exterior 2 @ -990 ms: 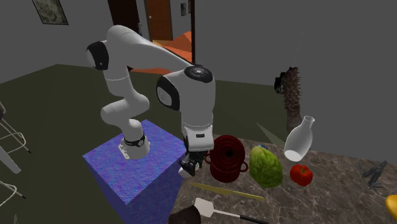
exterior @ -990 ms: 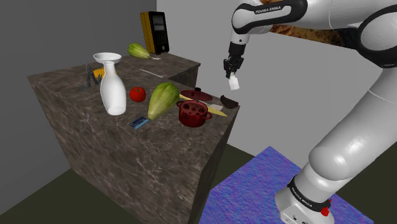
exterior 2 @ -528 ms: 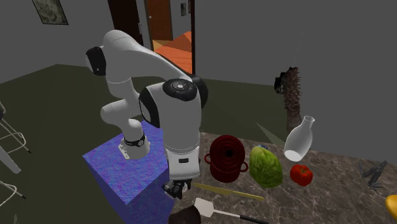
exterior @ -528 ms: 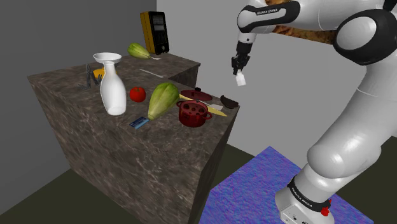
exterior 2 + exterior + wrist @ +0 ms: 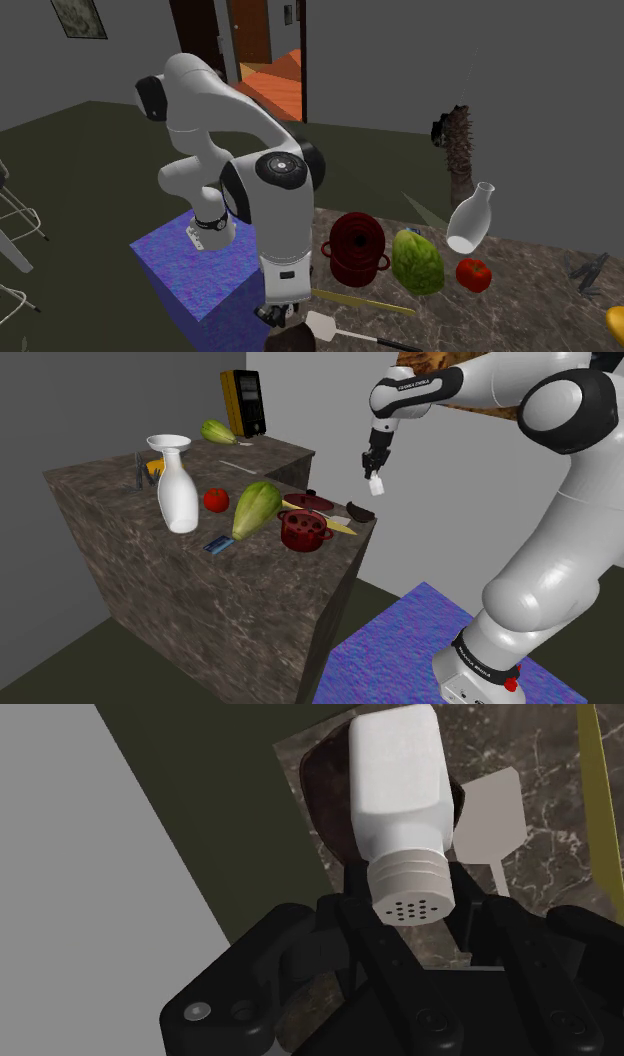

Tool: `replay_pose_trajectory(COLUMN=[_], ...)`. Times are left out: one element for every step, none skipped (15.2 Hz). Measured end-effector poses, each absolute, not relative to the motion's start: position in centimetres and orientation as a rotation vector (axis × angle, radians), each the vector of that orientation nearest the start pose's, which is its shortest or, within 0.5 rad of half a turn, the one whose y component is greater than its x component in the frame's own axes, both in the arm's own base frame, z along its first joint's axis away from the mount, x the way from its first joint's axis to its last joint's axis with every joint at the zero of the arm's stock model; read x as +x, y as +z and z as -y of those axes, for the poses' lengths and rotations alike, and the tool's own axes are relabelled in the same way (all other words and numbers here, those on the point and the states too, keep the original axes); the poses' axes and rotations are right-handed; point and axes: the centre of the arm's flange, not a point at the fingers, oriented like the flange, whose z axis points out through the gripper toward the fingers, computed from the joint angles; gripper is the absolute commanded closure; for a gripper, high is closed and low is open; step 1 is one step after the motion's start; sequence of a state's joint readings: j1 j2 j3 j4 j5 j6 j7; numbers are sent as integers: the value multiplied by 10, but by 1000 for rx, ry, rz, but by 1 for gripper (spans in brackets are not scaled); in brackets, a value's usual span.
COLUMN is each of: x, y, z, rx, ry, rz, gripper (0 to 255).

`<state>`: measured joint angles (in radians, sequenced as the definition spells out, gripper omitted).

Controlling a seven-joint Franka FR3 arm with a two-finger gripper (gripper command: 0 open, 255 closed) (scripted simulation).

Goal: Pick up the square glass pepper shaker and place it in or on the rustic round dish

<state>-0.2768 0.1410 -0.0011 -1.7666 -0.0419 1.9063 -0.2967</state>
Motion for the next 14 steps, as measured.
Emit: replay_pose_trajectory(x=[581, 580, 581, 581, 580, 581, 581, 581, 580, 580, 580, 580, 580, 580], y=[473, 467, 462, 457, 451, 445, 441, 435, 430, 425, 418, 416, 414, 414], z=[169, 170, 170, 170, 169, 168, 169, 169, 169, 169, 169, 169, 169, 169], rx=[-3179, -3179, -3179, -3179, -3179, -3179, -3179, -3179, -3179, -3179, -3179, -3179, -3179, -3179], ry=[20, 20, 20, 20, 20, 20, 20, 20, 20, 20, 20, 20, 20, 20], rz=[52, 52, 52, 52, 52, 52, 52, 52, 52, 52, 52, 52, 52, 52], gripper=[255, 255, 255, 255, 255, 255, 255, 255, 255, 255, 255, 255, 255, 255])
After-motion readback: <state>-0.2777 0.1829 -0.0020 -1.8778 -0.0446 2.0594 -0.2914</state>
